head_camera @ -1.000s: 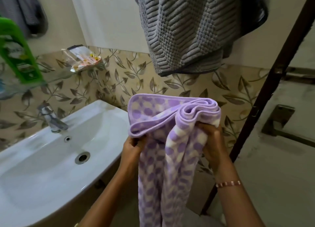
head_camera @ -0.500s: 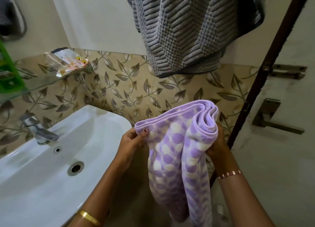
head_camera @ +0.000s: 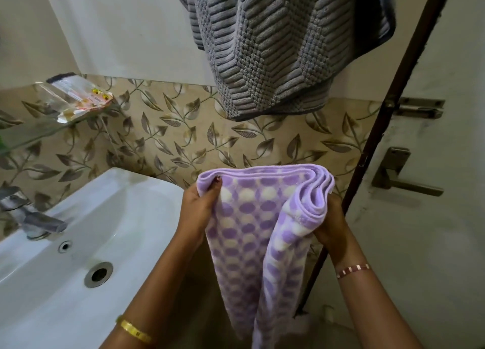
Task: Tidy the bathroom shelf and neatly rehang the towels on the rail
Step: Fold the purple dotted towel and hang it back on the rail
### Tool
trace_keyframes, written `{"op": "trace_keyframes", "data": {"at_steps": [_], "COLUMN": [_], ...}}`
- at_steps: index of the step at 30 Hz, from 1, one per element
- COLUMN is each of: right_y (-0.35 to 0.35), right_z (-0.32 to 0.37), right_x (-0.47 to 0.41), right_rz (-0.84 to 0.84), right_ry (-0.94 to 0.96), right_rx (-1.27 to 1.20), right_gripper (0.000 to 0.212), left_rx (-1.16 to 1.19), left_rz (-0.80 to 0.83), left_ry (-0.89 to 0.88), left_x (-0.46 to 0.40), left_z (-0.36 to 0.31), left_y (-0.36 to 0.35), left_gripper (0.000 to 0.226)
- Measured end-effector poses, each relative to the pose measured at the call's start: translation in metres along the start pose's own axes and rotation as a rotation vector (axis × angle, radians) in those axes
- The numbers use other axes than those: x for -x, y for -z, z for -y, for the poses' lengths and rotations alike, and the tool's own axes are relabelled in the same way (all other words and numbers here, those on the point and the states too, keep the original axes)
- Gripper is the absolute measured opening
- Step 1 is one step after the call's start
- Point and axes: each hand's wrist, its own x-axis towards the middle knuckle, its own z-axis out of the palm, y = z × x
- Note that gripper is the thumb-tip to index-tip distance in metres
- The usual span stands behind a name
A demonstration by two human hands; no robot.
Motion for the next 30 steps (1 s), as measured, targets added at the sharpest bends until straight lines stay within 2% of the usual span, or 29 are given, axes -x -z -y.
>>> {"op": "trace_keyframes", "data": {"at_steps": [1,2,3,5,6,8,11,13,15,18,22,27,30], "right_y": [-0.009,-0.004,-0.005,-0.005,0.010,0.020,0.009,0.000,-0.009,-0.016,-0.014,-0.003,0.007], "right_z": [-0.003,-0.010,-0.015,-0.012,-0.002,0.013,0.032,0.038,0.040,0.031,0.011,-0.036,-0.055], "right_x": [-0.007,-0.013,-0.018,-0.023,-0.026,-0.032,-0.027,-0.025,-0.020,-0.015,-0.017,-0.013,-0.008], "right_rz": [-0.122,-0.272,-0.245,-0.026,0.082,0.196,0.443,0.560,0.631,0.611,0.611,0.556,0.494], "right_ry": [-0.084,-0.061,-0.118,-0.143,-0.158,-0.045,0.106,0.111,0.098,0.070,-0.009,-0.140,-0.199], "right_rx": [-0.118,-0.103,-0.129,-0.053,-0.092,-0.079,0.176,0.322,0.373,0.354,0.417,0.453,0.446], "right_gripper": [0.040,0.031,0.033,0.030,0.030,0.036,0.046,0.051,0.047,0.028,0.023,0.017,0.022], "left_rx": [-0.016,-0.020,-0.029,-0.100,-0.155,-0.237,-0.304,-0.419,-0.538,-0.471,-0.411,-0.337,-0.297], "left_rz": [-0.014,-0.006,0.018,0.091,0.124,0.165,0.193,0.265,0.310,0.208,0.032,-0.150,-0.246], "left_ry": [-0.051,-0.105,-0.163,-0.293,-0.350,-0.420,-0.500,-0.556,-0.589,-0.529,-0.522,-0.532,-0.480], "left_x": [-0.003,-0.005,-0.006,-0.008,-0.010,-0.013,-0.016,-0.015,-0.013,-0.010,-0.014,-0.009,-0.006], "left_z": [-0.007,-0.014,-0.022,-0.038,-0.045,-0.054,-0.060,-0.060,-0.055,-0.052,-0.060,-0.061,-0.055], "left_y": [-0.003,-0.008,-0.012,-0.020,-0.024,-0.031,-0.037,-0.042,-0.045,-0.037,-0.020,-0.003,0.006], "left_gripper": [0.021,0.024,0.028,0.033,0.034,0.031,0.022,0.018,0.020,0.024,0.020,0.024,0.020]}}
